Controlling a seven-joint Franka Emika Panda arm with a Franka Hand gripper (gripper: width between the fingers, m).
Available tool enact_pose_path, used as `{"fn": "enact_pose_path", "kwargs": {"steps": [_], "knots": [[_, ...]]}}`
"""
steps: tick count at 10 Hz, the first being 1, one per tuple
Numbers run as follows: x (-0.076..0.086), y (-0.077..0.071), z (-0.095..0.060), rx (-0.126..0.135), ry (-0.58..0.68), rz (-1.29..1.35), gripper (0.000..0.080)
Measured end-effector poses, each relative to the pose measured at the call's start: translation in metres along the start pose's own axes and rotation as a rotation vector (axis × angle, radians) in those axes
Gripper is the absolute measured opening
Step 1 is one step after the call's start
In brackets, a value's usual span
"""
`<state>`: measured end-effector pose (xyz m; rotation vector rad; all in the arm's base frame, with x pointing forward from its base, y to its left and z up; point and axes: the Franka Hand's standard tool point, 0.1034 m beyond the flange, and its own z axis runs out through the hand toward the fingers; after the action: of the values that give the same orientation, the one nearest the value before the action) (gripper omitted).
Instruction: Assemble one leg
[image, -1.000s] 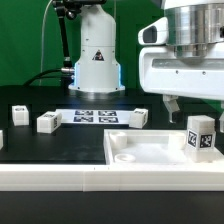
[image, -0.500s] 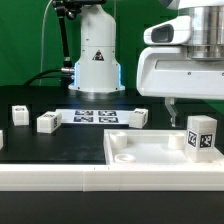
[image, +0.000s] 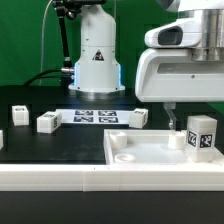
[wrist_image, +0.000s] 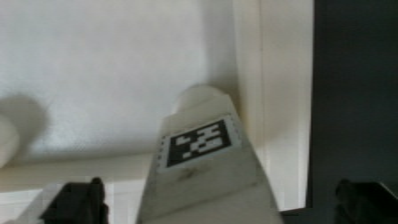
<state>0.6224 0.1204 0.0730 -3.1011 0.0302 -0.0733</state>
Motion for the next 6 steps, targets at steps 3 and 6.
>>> {"fn": "enact_pose_path", "kwargs": {"steps": [3, 6], "knots": [[0.0000, 0.0007, 0.0001, 0.000, 0.000, -0.013, 0.0388], [0.0001, 0.0009, 0.0001, 0.000, 0.000, 0.025, 0.0289]]}}
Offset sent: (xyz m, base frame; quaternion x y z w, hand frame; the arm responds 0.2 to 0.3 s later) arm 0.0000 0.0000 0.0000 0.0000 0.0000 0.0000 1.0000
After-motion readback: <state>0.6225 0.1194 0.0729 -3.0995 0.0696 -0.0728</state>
